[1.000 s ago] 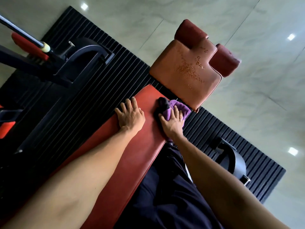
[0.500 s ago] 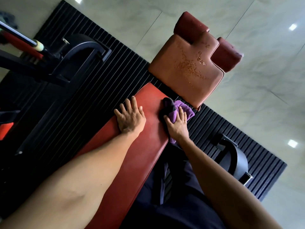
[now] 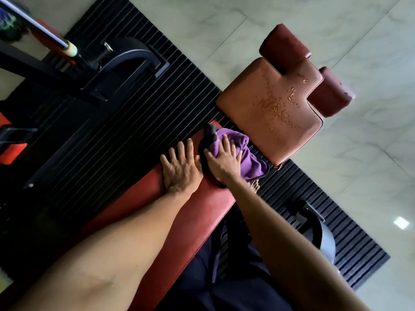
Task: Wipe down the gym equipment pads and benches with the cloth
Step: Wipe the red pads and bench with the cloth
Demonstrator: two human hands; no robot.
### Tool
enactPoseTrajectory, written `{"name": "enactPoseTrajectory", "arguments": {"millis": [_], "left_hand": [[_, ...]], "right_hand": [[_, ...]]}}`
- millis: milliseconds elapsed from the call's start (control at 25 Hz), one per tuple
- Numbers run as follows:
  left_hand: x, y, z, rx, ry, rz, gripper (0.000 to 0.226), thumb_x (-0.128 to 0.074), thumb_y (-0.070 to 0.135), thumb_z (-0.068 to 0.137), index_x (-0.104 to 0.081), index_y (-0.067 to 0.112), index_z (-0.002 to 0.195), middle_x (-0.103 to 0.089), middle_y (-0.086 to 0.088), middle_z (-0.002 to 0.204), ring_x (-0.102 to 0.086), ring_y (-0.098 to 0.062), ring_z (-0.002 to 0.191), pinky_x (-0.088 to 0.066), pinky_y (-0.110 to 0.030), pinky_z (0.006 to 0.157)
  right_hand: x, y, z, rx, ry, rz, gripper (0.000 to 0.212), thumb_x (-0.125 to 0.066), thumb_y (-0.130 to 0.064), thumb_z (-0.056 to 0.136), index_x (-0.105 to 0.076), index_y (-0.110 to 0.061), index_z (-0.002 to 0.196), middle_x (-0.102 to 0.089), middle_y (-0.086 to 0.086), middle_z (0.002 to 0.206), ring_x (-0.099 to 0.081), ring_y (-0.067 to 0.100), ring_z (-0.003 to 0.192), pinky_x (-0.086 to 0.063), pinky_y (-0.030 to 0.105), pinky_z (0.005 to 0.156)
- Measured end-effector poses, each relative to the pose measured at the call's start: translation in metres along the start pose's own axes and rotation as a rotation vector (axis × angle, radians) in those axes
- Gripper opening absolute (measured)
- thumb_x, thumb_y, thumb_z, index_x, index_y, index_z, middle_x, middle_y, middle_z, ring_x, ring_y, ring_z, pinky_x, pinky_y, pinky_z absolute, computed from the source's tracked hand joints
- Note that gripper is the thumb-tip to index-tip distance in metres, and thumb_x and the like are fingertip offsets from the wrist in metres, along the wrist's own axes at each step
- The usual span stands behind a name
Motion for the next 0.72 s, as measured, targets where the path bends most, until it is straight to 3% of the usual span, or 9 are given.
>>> {"name": "enactPoseTrajectory", "arguments": {"millis": [80, 160, 320, 520, 720], "left_hand": [[0.002, 0.001, 0.000, 0.002, -0.001, -0.019, 0.062, -0.034, 0.043, 0.098, -0.035, 0.019, 0.155, -0.047, -0.009, 0.149, -0.050, -0.033, 0.123, -0.036, -0.052, 0.101], [0.002, 0.001, 0.000, 0.014, 0.002, -0.031, 0.061, -0.033, 0.042, 0.099, -0.035, 0.019, 0.156, -0.048, -0.008, 0.148, -0.050, -0.032, 0.123, -0.037, -0.053, 0.101], [0.002, 0.001, -0.001, 0.008, 0.004, -0.045, 0.060, -0.023, 0.042, 0.102, -0.033, 0.020, 0.156, -0.048, -0.008, 0.148, -0.050, -0.032, 0.121, -0.036, -0.053, 0.100], [0.002, 0.002, 0.001, 0.020, 0.008, -0.027, 0.060, -0.028, 0.043, 0.102, -0.030, 0.020, 0.157, -0.047, -0.008, 0.147, -0.049, -0.031, 0.119, -0.035, -0.051, 0.098], [0.002, 0.001, 0.001, 0.028, 0.009, -0.027, 0.058, -0.031, 0.045, 0.099, -0.040, 0.018, 0.151, -0.049, -0.010, 0.146, -0.050, -0.031, 0.119, -0.036, -0.051, 0.099]], "right_hand": [[-0.007, 0.012, -0.028, 0.127, 0.042, -0.019, 0.074, -0.042, -0.057, 0.102, -0.011, -0.031, 0.163, 0.001, -0.006, 0.172, 0.007, 0.022, 0.158, 0.014, 0.043, 0.125], [-0.007, 0.030, -0.039, 0.132, 0.042, -0.041, 0.076, -0.042, -0.064, 0.100, -0.010, -0.035, 0.163, 0.001, -0.009, 0.171, 0.007, 0.020, 0.158, 0.011, 0.043, 0.126], [0.006, 0.036, -0.010, -0.007, 0.038, -0.019, 0.082, -0.039, -0.073, 0.096, -0.011, -0.035, 0.163, -0.004, -0.008, 0.172, 0.001, 0.018, 0.158, 0.003, 0.045, 0.127], [0.028, -0.010, 0.056, -0.189, -0.024, 0.061, 0.081, -0.037, -0.070, 0.096, -0.024, -0.024, 0.160, -0.020, -0.001, 0.169, -0.014, 0.023, 0.155, -0.006, 0.054, 0.125], [0.013, -0.035, 0.042, 0.250, -0.045, -0.010, 0.066, -0.038, -0.057, 0.101, -0.030, -0.027, 0.160, -0.015, -0.004, 0.171, -0.001, 0.020, 0.158, 0.003, 0.048, 0.127]]}}
Point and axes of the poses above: each hand's wrist, its own z-axis towards the middle knuckle, its own x-axis out of the back of the hand, y = z × x, the point moved 1 cm from there along z, towards the middle knuckle
